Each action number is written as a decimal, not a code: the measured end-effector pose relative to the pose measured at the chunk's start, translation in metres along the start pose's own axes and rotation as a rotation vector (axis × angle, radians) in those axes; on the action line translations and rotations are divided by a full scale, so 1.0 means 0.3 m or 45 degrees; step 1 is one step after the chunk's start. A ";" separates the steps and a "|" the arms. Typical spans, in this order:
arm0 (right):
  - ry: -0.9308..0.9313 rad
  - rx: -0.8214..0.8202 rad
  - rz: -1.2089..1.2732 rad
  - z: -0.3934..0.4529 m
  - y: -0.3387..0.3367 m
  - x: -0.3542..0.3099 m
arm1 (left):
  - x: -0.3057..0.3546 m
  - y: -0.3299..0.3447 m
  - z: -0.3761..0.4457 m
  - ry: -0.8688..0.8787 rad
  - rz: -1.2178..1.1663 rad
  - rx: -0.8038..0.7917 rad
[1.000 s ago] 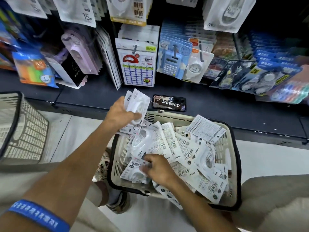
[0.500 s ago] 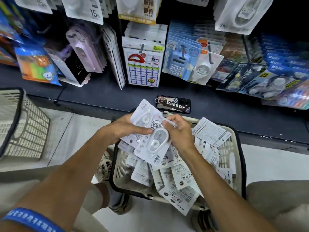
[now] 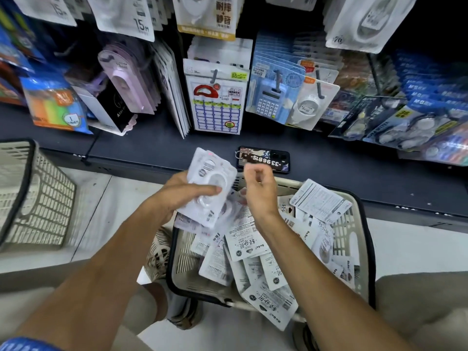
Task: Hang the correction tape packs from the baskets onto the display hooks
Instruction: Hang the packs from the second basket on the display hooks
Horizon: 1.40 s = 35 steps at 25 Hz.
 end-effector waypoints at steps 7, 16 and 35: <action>0.514 -0.383 -0.374 -0.096 0.118 0.219 | -0.010 -0.083 -0.006 0.085 -0.298 0.468; 0.111 -0.251 0.206 -0.001 -0.218 -0.030 | -0.005 -0.036 0.026 0.110 -0.217 0.272; -0.618 -0.524 -1.393 -0.008 -0.253 0.159 | -0.020 0.014 0.011 0.017 -0.092 0.213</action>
Point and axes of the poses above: each hand's wrist, its own z-axis towards the middle knuckle, its own y-axis out of the palm, x = y × z, the point moved 3 cm from there along z, towards the middle knuckle, and after that the axes turned 11 degrees about -y, right-handed, at the moved point
